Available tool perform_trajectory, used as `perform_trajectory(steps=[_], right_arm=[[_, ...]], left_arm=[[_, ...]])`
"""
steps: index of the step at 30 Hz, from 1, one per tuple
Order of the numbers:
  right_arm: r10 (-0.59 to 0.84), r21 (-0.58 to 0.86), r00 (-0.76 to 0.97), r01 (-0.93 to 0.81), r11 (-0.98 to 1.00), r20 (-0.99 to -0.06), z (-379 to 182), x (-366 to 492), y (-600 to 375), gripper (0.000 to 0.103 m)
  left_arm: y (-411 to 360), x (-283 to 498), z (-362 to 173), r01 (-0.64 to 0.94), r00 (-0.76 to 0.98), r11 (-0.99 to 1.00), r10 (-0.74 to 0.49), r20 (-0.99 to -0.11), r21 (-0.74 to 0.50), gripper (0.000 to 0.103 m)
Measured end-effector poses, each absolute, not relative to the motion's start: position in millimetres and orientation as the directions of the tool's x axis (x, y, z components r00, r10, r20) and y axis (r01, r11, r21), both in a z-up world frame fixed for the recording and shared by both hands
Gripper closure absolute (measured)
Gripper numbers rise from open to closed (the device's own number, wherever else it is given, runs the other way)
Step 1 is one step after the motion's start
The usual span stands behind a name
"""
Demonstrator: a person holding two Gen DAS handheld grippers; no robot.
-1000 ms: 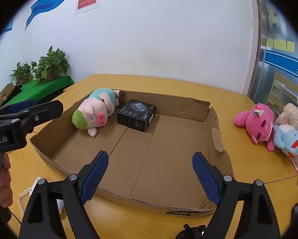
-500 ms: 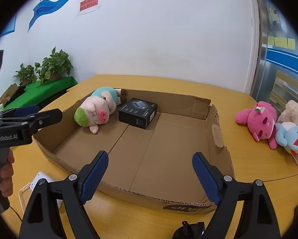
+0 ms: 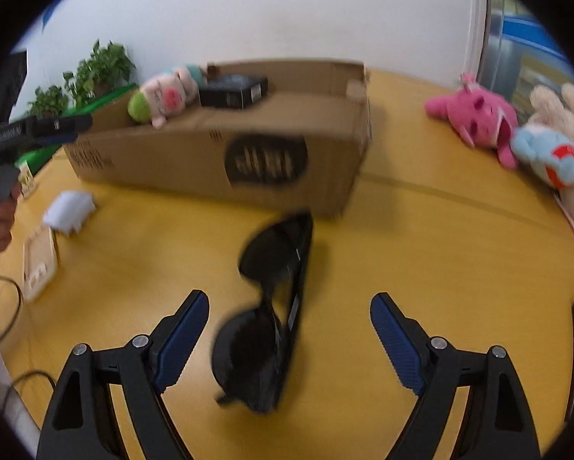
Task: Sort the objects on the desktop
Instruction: 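Lower the right tool onto the black sunglasses and close on them, then lift the sunglasses with the right tool toward the cardboard box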
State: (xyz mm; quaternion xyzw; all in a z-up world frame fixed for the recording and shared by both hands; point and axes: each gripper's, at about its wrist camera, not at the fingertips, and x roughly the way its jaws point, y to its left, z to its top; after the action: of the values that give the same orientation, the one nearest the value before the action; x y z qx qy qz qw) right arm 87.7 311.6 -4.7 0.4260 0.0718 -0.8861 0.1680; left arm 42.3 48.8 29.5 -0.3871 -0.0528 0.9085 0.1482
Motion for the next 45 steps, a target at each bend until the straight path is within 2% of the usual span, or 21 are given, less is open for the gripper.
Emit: perform_trajectory(steps=[3, 6, 10, 13, 14, 18, 24, 26, 27, 31, 38, 42, 45], right_arm=[[-0.252, 0.029, -0.540, 0.387, -0.922, -0.803, -20, 95, 307, 0.016], [-0.226, -0.025, -0.540, 0.418, -0.908, -0.811, -30, 100, 289, 0.017], [-0.242, -0.017, -0.541, 0.429, -0.903, -0.805, -33, 104, 275, 0.022], [-0.254, -0.014, -0.546, 0.439, -0.898, -0.799, -31, 106, 269, 0.037], [-0.257, -0.010, -0.548, 0.436, -0.900, -0.796, -31, 105, 267, 0.045], [-0.270, 0.000, -0.551, 0.440, -0.898, -0.790, -31, 104, 257, 0.045], [-0.336, 0.039, -0.534, 0.490, -0.871, -0.776, -30, 108, 239, 0.046], [-0.355, 0.050, -0.524, 0.507, -0.860, -0.774, -29, 110, 233, 0.046], [-0.365, 0.059, -0.519, 0.515, -0.855, -0.773, -29, 111, 231, 0.046], [-0.394, 0.064, -0.499, 0.555, -0.829, -0.772, -29, 115, 218, 0.046], [-0.419, 0.060, -0.491, 0.592, -0.804, -0.764, -23, 118, 203, 0.055], [-0.423, 0.063, -0.515, 0.578, -0.814, -0.746, -13, 118, 203, 0.073], [-0.426, 0.063, -0.541, 0.564, -0.824, -0.725, 1, 113, 205, 0.077]], left_arm=[[61, 41, 25, -0.263, -0.623, -0.933, 0.360, -0.694, -0.247, 0.000], [73, 40, 20, -0.293, -0.584, -0.910, 0.414, -0.698, -0.294, 0.000], [92, 40, 11, -0.323, -0.518, -0.881, 0.471, -0.714, -0.346, 0.001], [108, 42, 4, -0.349, -0.475, -0.855, 0.514, -0.715, -0.383, 0.001], [113, 43, 2, -0.355, -0.459, -0.847, 0.527, -0.715, -0.396, 0.001], [131, 42, -13, -0.370, -0.384, -0.807, 0.584, -0.715, -0.460, 0.003], [146, 45, -34, -0.375, -0.283, -0.768, 0.628, -0.725, -0.519, 0.023], [150, 48, -41, -0.371, -0.258, -0.773, 0.618, -0.743, -0.514, 0.033], [150, 49, -42, -0.373, -0.253, -0.766, 0.627, -0.737, -0.524, 0.043], [151, 51, -50, -0.358, -0.209, -0.747, 0.649, -0.731, -0.561, 0.072], [139, 56, -35, -0.342, -0.263, -0.760, 0.642, -0.720, -0.552, 0.082], [131, 59, -15, -0.358, -0.306, -0.772, 0.629, -0.714, -0.526, 0.085], [127, 58, 2, -0.373, -0.340, -0.774, 0.627, -0.701, -0.511, 0.085]])
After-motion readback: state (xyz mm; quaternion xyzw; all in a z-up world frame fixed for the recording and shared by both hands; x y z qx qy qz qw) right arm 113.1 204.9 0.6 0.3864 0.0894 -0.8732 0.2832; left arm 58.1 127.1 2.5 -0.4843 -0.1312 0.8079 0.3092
